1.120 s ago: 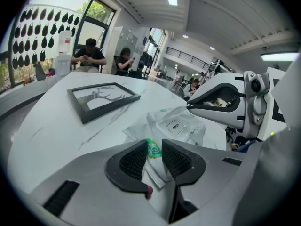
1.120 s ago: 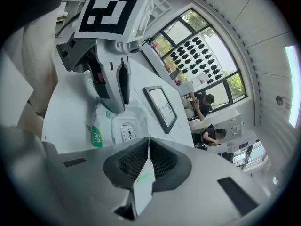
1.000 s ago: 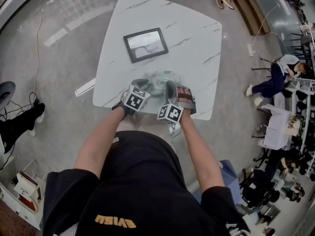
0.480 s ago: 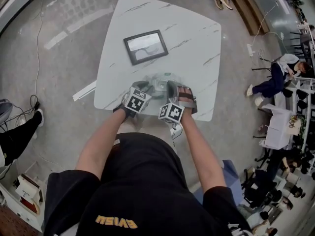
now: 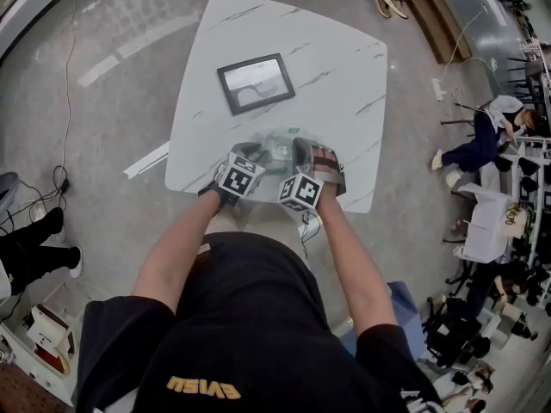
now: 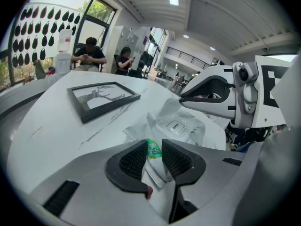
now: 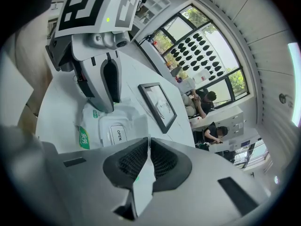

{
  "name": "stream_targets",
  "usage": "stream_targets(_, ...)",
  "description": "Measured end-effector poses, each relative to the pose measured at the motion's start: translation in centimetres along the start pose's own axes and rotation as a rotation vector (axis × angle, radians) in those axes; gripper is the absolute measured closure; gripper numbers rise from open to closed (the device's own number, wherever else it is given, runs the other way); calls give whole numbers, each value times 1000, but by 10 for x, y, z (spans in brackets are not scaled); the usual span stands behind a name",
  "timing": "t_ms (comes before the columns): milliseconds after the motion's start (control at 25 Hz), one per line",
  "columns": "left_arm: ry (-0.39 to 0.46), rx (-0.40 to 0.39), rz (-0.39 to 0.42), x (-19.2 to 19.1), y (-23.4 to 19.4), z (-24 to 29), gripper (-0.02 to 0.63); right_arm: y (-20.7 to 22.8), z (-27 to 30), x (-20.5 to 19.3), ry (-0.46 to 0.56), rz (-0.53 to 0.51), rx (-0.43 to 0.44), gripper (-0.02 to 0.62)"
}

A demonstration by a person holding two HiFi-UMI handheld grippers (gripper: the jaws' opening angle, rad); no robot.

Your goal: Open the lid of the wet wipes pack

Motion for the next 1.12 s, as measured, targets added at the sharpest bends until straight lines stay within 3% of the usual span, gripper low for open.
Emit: stream_targets(1120,-35,-8,-32,-2,1,-2,486,15,24,-1,37,128,51,566)
Point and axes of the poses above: the fingertips, and each gripper's own axes: z forward along the fingers, y to its right, x out of its top, the point moved 2 cm from there along -z, backward along the fingers, and after that the axes turned 12 degrees about -x, right-handed, at the moved point
